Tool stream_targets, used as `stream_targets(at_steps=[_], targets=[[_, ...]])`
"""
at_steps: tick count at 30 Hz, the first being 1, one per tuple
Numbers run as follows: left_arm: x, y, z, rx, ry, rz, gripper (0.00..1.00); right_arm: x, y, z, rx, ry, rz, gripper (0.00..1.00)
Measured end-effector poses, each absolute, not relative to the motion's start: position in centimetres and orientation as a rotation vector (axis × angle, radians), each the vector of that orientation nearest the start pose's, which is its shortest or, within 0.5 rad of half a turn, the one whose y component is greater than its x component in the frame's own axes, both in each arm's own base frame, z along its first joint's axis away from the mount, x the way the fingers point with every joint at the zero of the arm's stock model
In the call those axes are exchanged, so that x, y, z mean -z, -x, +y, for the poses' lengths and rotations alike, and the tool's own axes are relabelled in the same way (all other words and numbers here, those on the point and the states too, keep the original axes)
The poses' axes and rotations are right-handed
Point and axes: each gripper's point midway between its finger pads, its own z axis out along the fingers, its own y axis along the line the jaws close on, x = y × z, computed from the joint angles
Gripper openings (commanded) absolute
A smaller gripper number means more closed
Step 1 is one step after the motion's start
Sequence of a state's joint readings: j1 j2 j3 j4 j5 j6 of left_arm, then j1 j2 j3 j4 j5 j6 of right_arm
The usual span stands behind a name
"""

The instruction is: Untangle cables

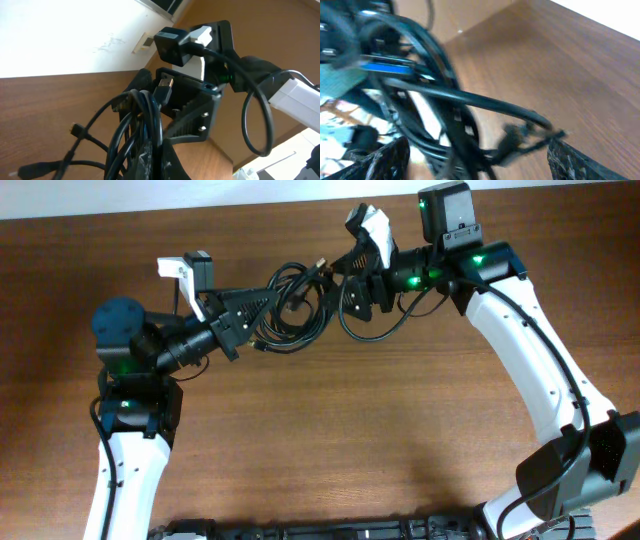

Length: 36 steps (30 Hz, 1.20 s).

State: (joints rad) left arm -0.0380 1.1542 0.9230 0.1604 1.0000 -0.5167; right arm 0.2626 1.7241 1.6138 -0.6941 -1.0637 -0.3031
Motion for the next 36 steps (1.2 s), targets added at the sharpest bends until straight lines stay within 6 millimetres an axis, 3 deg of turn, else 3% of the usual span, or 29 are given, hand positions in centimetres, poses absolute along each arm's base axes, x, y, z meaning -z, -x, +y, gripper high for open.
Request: stream_targets(at_steps=[4,6,10,12,16,18,19,20,21,22,23,30,36], targets=[[-34.7,-32.5,-15.9,1.228,-0.415,1.705,0.0,-30.5,-35.1,26.2,-1.321,1.106,1.787,0.87],[-35.1,-32.4,-16.2,1.226,-0.436,1.683,0.0,-30.8,-34.6,26.8,-1.343,1.131,1.761,0.77],[-35.7,-31.7,-17.2,1.242,-0.488,1.647,0.0,-31.2,-33.4,28.3,-1.373,1.19,1.706,0.16],[-35.8,-31.7,-17.2,1.244,-0.493,1.643,0.0,-31.2,-33.2,28.5,-1.376,1.196,1.701,0.04],[-35.8,-32.0,-17.0,1.228,-0.473,1.645,0.01,-31.4,-33.2,28.4,-1.389,1.192,1.697,0.04],[-35.8,-32.2,-16.9,1.219,-0.462,1.646,0.11,-31.4,-33.2,28.4,-1.39,1.193,1.696,0.04],[-35.8,-32.3,-16.8,1.217,-0.455,1.647,0.24,-31.4,-33.2,28.4,-1.39,1.193,1.696,0.04],[-35.8,-32.4,-16.8,1.21,-0.448,1.647,0.44,-31.4,-33.2,28.4,-1.391,1.193,1.696,0.04],[-35.8,-32.6,-16.7,1.204,-0.437,1.647,0.79,-31.4,-33.2,28.3,-1.39,1.191,1.699,0.04],[-35.9,-32.6,-16.6,1.2,-0.435,1.645,0.93,-31.3,-33.2,28.3,-1.389,1.189,1.701,0.04],[-35.9,-32.7,-16.6,1.196,-0.433,1.645,1.0,-31.3,-33.3,28.1,-1.388,1.185,1.703,0.04],[-35.2,-32.9,-16.5,1.205,-0.396,1.684,0.99,-31.8,-36.4,24.3,-1.371,1.018,1.772,0.04],[-32.9,-33.2,-16.1,1.24,-0.26,1.818,0.99,-35.6,-38.7,21.4,-1.408,0.949,1.637,0.04]])
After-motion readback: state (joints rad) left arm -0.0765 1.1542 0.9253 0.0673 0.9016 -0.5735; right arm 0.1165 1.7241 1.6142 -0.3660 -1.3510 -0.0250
